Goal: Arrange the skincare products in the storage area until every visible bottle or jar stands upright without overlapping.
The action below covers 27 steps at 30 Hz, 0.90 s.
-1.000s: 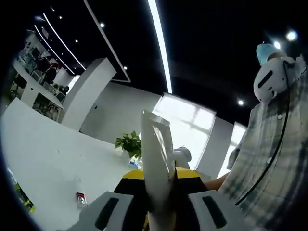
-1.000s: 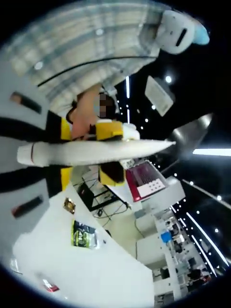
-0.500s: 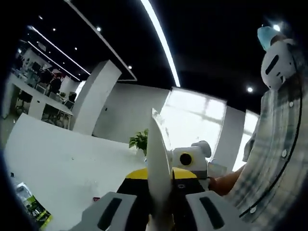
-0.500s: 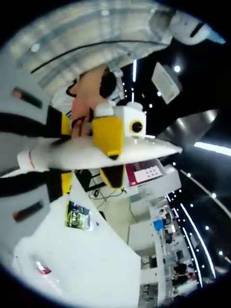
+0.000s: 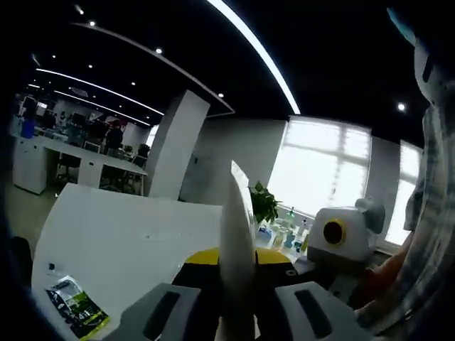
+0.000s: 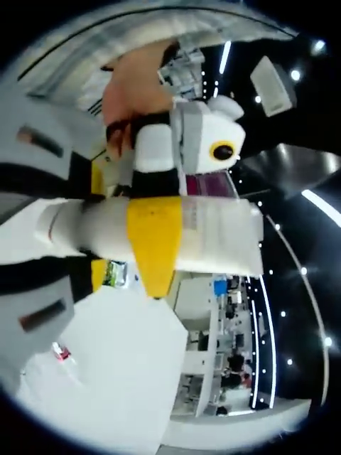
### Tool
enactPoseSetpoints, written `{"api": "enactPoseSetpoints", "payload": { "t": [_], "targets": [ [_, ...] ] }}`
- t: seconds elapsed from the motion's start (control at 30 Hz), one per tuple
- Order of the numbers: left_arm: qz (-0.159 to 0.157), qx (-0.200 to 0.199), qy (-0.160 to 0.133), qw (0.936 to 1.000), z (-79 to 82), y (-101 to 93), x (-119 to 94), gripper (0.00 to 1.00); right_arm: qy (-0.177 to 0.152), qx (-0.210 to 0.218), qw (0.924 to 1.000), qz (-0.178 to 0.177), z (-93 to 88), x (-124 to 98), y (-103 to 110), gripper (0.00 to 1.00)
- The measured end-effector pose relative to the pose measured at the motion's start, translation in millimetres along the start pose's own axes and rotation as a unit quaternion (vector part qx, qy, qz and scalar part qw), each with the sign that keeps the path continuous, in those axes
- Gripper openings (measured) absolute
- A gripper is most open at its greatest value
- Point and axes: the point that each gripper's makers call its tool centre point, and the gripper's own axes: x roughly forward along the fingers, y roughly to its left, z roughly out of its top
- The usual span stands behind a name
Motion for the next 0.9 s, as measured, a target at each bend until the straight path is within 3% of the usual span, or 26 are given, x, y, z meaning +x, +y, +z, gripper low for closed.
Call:
{"api": "enactPoseSetpoints", "payload": {
  "t": [0.13, 0.23, 0.43, 0.53, 0.6, 0.9],
  "targets": [
    [-0.012, 0.0, 0.004, 0.9999, -0.3, -4.7, -1, 0.16, 0.006, 0.005, 0.9997, 0.021, -0.6, -4, 2, 0.23],
    [-0.027, -0.022, -0.002, 0.9994, 3.0, -7.9, -2, 0.18, 0.001, 0.014, 0.9993, 0.035, 1.6, -8, 4, 0.22],
    [-0.096, -0.026, -0.007, 0.995, 7.4, -29.9, -7, 0.22, -0.01, 0.013, 0.997, 0.076, 7.1, -21, 13, 0.21],
    [-0.135, -0.043, 0.005, 0.9899, 8.1, -39.7, -12, 0.25, -0.02, 0.024, 0.993, 0.114, 10.9, -27, 22, 0.21],
    [-0.151, -0.034, 0.015, 0.9878, 5.7, -45.5, -15, 0.26, -0.029, 0.035, 0.9898, 0.135, 15.3, -32, 26, 0.21],
    [-0.144, -0.035, 0.009, 0.989, 5.3, -50.4, -13, 0.26, -0.022, 0.038, 0.9887, 0.143, 15.0, -35, 28, 0.22]
  ]
}}
